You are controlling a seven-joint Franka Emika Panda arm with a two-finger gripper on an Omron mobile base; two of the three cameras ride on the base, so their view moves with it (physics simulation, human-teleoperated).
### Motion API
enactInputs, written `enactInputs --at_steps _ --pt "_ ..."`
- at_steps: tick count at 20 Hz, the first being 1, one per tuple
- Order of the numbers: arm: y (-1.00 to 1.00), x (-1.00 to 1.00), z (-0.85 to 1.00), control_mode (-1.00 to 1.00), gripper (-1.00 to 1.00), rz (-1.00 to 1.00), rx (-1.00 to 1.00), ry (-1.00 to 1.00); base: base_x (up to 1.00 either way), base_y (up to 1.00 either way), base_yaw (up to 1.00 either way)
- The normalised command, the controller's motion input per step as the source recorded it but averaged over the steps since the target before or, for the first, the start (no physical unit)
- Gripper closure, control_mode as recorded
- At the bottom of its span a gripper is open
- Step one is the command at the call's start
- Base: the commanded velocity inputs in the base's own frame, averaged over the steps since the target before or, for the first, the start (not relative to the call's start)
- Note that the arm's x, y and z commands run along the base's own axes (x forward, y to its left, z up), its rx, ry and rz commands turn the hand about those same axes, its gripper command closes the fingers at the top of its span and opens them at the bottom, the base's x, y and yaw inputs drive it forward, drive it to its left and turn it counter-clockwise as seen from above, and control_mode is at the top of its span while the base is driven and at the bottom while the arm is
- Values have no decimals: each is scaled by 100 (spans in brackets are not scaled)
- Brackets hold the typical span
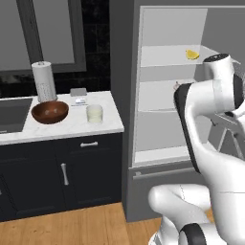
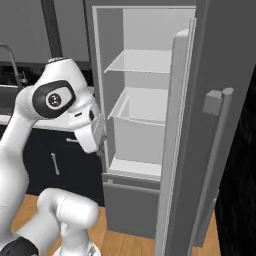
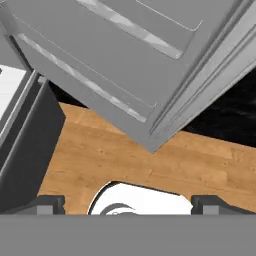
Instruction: Grab a lemon wedge from the fridge and one ice cube from the ice bowl, and put them in the glass of lemonade.
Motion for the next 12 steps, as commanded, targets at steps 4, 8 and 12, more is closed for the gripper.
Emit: enactInputs --at_steps 4,8,12 --pt "61 13 -32 -100 -100 69 43 8 0 0 0" --pt "28 15 -49 -100 -100 65 37 -18 0 0 0" --pt "-6 2 -4 -100 -100 25 2 -51 0 0 0"
